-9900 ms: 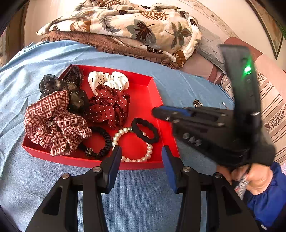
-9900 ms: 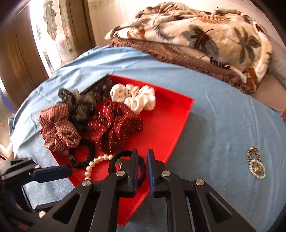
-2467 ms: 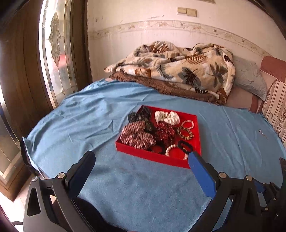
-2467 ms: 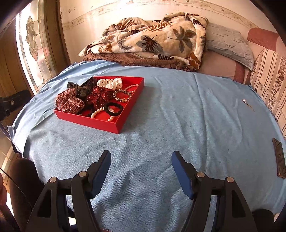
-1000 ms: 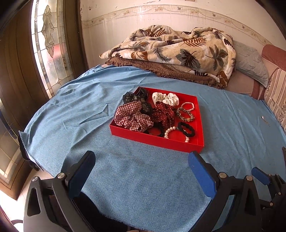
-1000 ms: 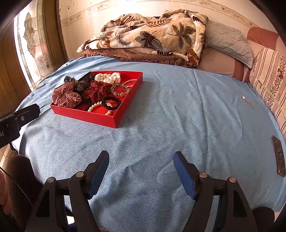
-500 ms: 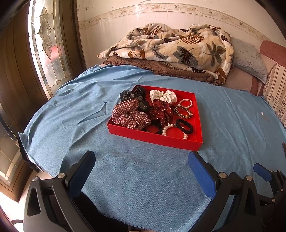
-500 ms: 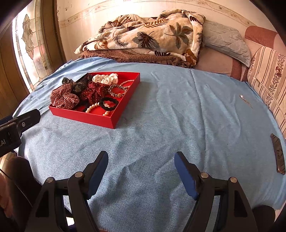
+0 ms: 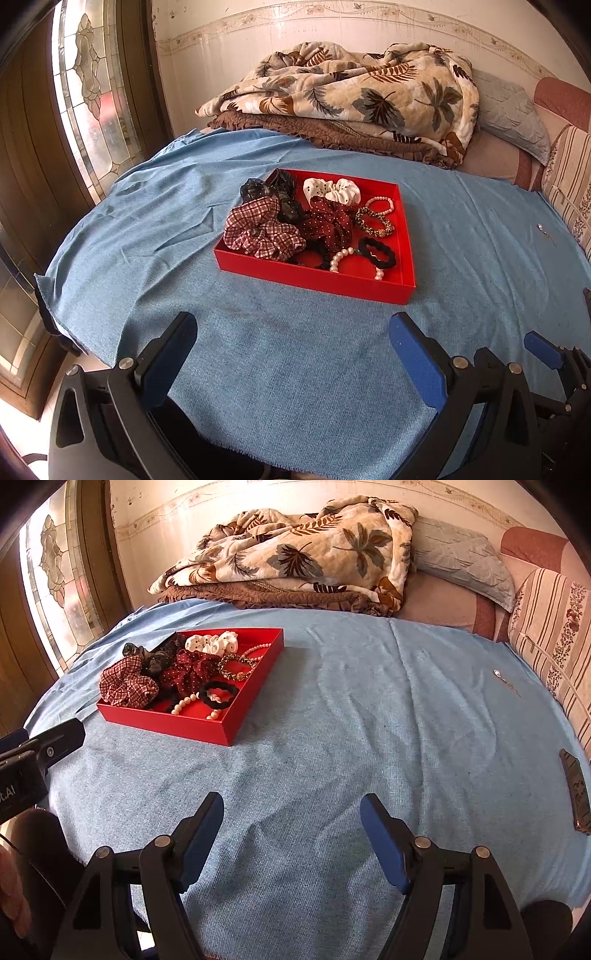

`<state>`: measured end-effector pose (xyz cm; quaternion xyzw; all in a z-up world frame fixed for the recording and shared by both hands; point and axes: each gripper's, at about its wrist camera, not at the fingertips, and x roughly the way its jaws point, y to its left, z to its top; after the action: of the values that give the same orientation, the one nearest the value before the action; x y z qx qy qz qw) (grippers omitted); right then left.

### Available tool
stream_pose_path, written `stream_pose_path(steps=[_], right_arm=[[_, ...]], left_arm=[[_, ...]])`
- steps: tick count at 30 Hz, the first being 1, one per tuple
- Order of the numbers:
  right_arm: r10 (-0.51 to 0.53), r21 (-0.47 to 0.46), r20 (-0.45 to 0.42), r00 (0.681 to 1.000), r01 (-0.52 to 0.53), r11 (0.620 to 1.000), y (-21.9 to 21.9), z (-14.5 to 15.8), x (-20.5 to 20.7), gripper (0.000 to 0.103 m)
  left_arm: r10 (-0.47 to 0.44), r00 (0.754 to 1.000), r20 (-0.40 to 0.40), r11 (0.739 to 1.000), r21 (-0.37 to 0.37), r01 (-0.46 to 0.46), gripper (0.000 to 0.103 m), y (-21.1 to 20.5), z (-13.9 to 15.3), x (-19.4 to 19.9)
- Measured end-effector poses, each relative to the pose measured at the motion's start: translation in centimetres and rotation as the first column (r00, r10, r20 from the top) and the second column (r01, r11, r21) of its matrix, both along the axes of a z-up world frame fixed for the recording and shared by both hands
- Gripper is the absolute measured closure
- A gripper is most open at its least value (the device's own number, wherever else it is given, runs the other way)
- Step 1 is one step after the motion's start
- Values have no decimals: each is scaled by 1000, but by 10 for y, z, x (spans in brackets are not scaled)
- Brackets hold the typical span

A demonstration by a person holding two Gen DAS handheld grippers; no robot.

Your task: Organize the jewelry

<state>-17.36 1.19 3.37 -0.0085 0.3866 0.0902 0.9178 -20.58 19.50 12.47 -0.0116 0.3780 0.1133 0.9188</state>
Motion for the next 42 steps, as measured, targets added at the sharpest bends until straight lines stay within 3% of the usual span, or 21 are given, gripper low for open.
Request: stream_pose_path(steps=[42], right_arm=[[-27, 9, 8, 1000, 27, 1000, -4, 0, 1, 22]], left_arm=[[-16, 1000, -9, 999, -30, 16, 0, -3, -5, 2]])
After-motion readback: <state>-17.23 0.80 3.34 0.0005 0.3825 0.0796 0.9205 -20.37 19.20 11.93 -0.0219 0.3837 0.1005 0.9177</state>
